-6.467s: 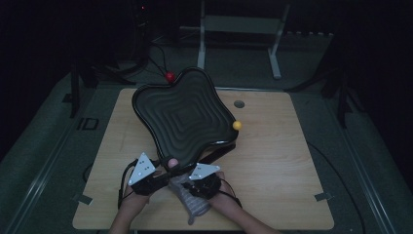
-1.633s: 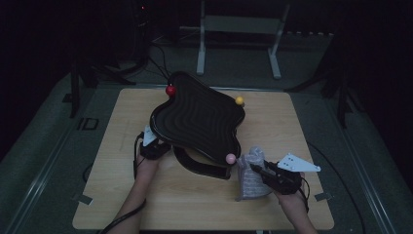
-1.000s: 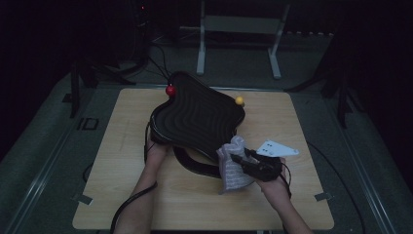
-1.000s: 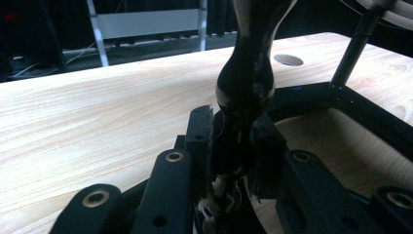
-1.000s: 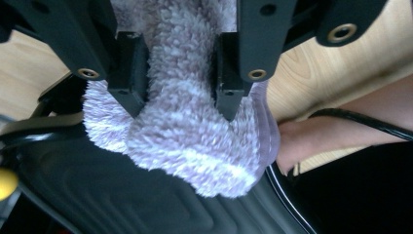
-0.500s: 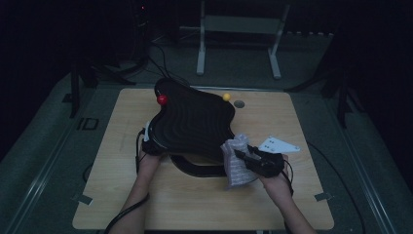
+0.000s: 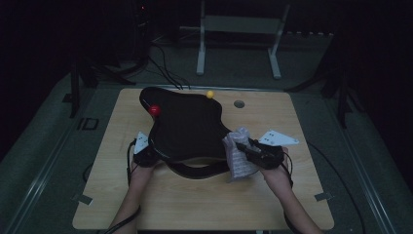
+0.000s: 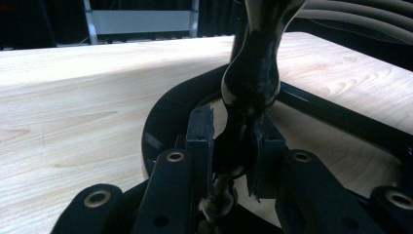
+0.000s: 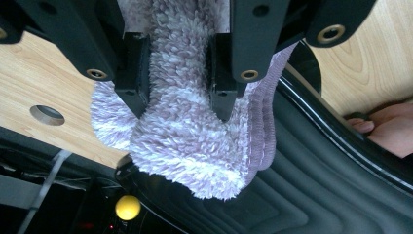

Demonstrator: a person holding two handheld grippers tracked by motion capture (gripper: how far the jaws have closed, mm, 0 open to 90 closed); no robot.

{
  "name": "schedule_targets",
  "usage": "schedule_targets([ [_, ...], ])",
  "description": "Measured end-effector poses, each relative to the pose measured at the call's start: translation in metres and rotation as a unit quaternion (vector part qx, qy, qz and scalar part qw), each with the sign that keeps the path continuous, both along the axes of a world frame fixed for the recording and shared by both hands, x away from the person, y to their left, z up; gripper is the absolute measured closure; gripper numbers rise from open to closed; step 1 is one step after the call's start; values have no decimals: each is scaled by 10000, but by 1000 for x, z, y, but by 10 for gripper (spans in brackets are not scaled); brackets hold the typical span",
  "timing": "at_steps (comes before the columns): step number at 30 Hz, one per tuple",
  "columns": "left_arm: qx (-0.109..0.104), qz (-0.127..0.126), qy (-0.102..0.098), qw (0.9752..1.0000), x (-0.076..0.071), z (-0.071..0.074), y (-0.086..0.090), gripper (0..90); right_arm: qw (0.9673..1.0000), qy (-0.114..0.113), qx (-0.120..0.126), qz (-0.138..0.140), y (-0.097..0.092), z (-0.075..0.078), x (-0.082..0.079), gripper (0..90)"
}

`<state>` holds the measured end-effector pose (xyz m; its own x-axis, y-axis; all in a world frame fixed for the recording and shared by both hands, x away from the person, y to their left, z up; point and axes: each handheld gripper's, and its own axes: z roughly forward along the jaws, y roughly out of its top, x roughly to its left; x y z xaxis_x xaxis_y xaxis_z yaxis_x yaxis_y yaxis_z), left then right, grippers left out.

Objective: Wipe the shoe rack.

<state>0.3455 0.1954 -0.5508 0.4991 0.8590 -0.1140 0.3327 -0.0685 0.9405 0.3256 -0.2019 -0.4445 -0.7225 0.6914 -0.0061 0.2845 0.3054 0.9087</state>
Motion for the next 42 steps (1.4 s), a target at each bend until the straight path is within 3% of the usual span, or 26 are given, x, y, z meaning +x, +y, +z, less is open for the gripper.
schedule_targets([
  [25,45,-362,-54,9993,-44,1,7,722,9998,-33,-117,-137,4,1,17,681],
  [28,-173,-307,-232,9991,-50,11,11,666,9998,-23,-132,-132,4,2,18,681],
  [34,-109,-252,-752,9968,-58,46,11,600,9998,-17,-150,-120,4,2,15,681],
  [39,-140,-229,-822,9963,-55,59,7,595,10000,-26,-43,-49,-2,8,5,685],
  [42,-69,-159,-874,9960,-55,62,5,679,9999,-119,1,-40,-8,12,-6,688],
])
